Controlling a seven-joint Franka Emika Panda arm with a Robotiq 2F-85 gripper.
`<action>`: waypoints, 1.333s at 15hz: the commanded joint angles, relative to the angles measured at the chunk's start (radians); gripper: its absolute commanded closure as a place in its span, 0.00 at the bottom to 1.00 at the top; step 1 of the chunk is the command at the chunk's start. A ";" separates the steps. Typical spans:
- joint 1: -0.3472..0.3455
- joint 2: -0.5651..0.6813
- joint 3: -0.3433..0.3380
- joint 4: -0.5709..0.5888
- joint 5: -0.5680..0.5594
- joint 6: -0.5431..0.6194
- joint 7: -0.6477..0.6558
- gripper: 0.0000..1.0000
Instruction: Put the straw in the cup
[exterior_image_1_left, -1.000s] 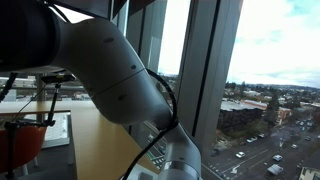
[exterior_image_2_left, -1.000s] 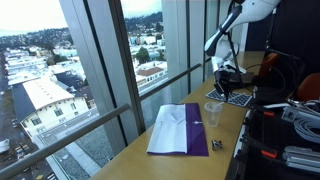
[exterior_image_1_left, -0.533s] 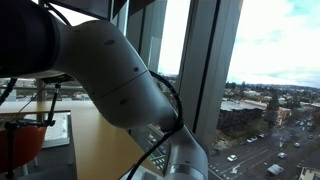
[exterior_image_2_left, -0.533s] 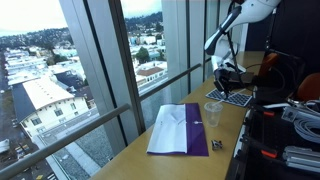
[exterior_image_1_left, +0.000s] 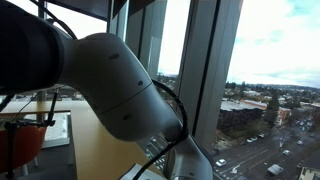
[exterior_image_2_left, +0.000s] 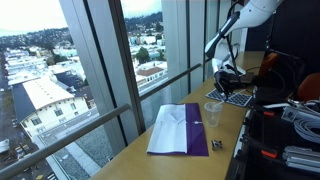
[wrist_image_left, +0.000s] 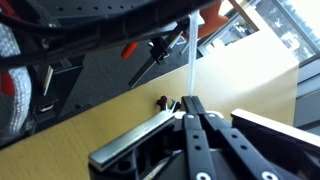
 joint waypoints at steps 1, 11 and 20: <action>-0.015 0.022 -0.001 0.044 0.024 -0.041 -0.001 1.00; -0.027 0.045 -0.001 0.067 0.022 -0.049 0.001 1.00; -0.026 0.062 0.004 0.093 0.027 -0.068 0.004 0.68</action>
